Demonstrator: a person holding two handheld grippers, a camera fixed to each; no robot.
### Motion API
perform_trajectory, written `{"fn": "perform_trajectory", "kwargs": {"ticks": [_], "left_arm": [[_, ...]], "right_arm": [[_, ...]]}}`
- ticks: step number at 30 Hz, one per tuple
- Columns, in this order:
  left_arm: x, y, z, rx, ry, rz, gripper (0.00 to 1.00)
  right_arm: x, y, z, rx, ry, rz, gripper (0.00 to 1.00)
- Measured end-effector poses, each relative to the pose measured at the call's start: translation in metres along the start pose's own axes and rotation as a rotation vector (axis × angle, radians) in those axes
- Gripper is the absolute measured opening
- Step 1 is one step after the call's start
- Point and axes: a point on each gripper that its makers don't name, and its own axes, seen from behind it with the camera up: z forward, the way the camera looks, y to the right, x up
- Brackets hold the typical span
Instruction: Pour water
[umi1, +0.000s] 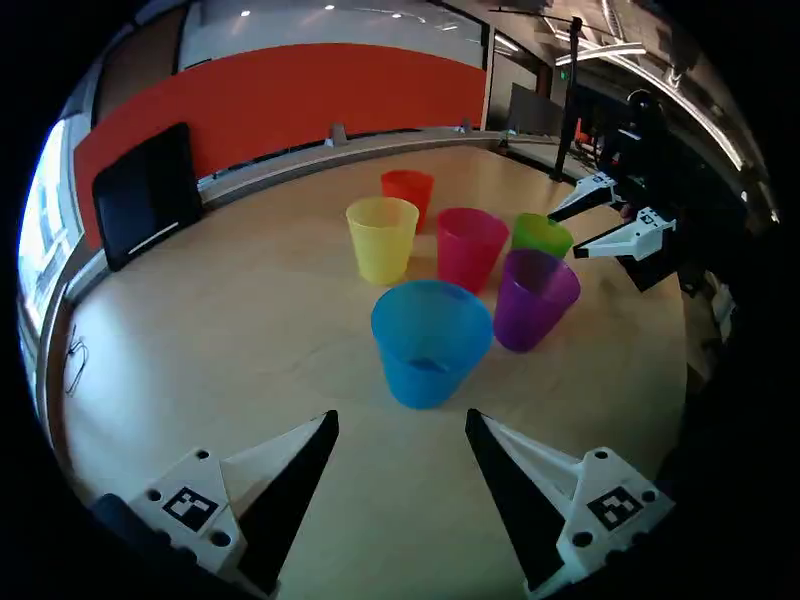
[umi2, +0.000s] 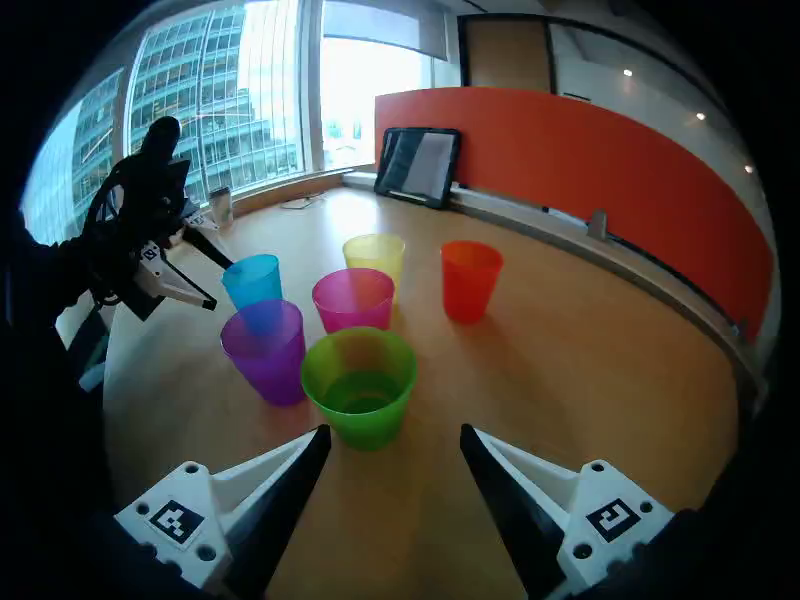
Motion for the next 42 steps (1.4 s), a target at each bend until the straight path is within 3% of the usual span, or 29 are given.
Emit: {"fn": "perform_trajectory", "kwargs": {"ticks": [9, 17, 31, 42], "left_arm": [[0.007, -0.016, -0.024, 0.071, 0.075, -0.059, 0.94], [0.022, -0.034, -0.044, 0.163, 0.169, -0.085, 0.94], [0.057, -0.070, -0.080, 0.373, 0.371, -0.138, 0.94], [0.095, -0.081, -0.118, 0.537, 0.579, -0.146, 0.94]], "right_arm": [[0.012, 0.019, -0.021, -0.079, 0.077, 0.050, 1.00], [0.037, 0.046, -0.047, -0.192, 0.179, 0.073, 1.00], [0.084, 0.094, -0.082, -0.484, 0.393, 0.064, 1.00], [0.114, 0.106, -0.111, -0.653, 0.559, 0.092, 1.00]]}}
